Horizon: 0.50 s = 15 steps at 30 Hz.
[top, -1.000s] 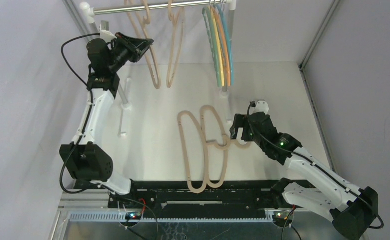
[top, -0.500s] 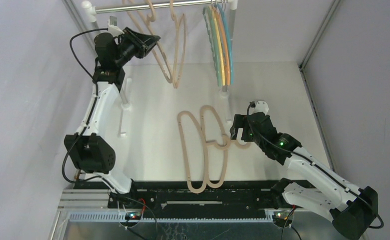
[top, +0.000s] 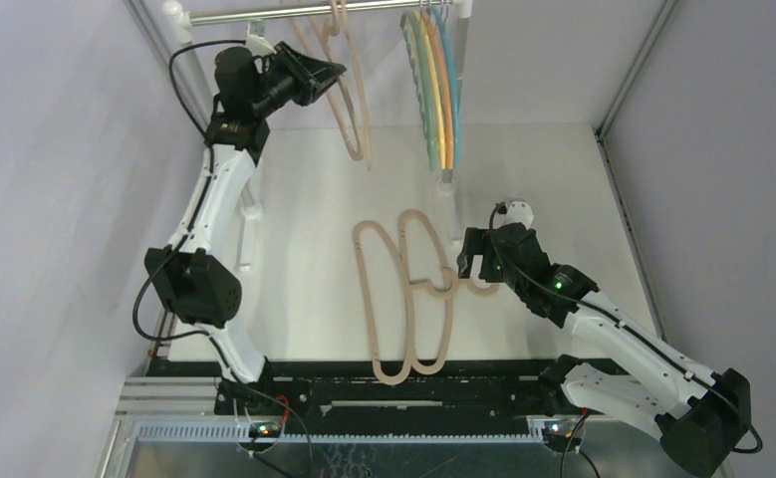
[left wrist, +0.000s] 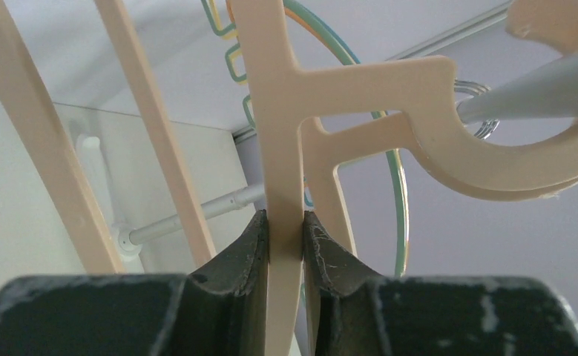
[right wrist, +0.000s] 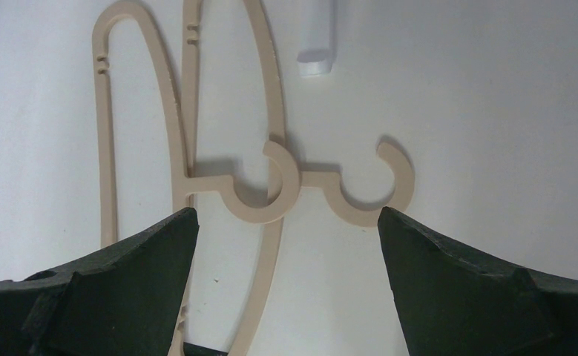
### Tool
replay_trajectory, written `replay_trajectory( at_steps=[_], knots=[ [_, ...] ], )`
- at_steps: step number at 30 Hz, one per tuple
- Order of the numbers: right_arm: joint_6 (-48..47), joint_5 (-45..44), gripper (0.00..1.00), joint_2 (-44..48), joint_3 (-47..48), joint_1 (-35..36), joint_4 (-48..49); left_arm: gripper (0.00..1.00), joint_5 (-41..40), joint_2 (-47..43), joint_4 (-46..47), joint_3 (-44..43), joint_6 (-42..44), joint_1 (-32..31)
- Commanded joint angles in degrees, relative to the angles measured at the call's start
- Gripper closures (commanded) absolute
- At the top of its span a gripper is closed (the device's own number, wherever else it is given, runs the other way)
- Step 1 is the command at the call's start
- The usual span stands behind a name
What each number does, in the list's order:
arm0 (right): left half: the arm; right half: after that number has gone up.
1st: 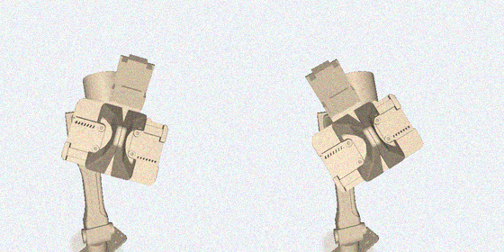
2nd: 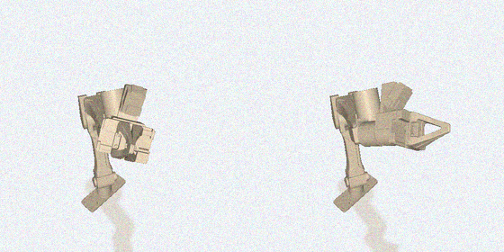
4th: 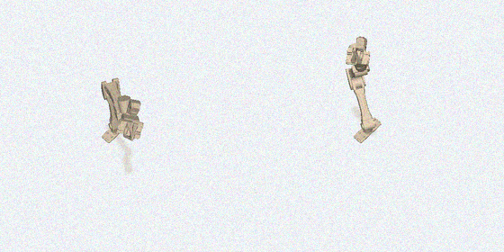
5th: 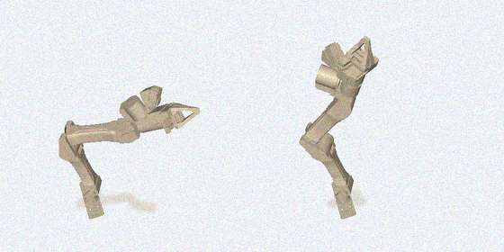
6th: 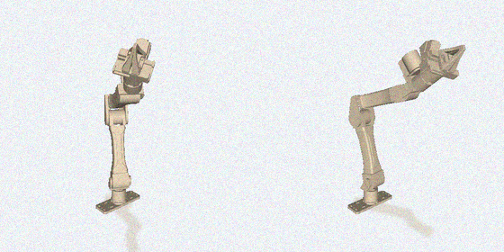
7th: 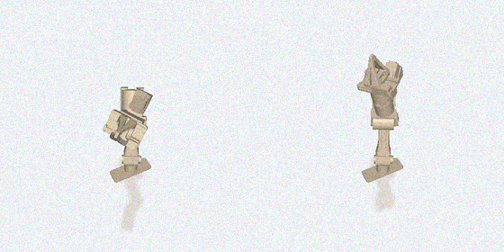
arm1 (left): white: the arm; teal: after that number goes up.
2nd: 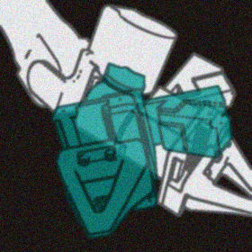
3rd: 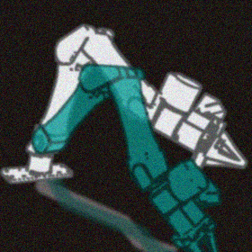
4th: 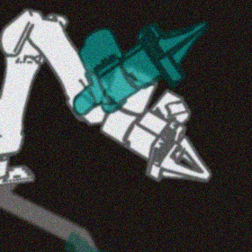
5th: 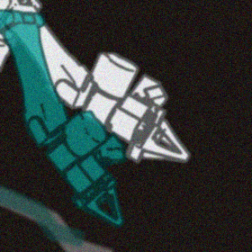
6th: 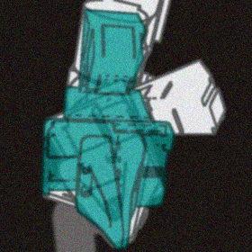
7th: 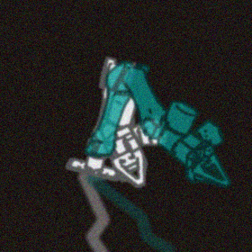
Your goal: Organize the hangers
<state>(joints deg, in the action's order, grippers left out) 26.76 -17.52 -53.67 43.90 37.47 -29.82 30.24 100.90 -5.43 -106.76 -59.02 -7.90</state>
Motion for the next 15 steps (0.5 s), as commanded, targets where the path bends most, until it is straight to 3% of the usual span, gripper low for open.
replay_trajectory(
  at_steps=[1,11,15],
  knots=[
    [-0.4,-0.9,0.00,0.3,1.6,-0.4,1.7,0.77,0.5,2.2,-2.4,-5.6,2.7,-2.3],
    [-0.7,-1.1,0.00,0.9,1.3,-0.8,1.2,0.71,-0.7,2.7,-2.8,-4.9,3.5,-3.0],
    [-0.6,-0.9,0.00,0.9,1.1,-0.9,1.2,0.55,-1.9,0.6,-3.8,-4.2,6.4,-3.0]
  ],
)
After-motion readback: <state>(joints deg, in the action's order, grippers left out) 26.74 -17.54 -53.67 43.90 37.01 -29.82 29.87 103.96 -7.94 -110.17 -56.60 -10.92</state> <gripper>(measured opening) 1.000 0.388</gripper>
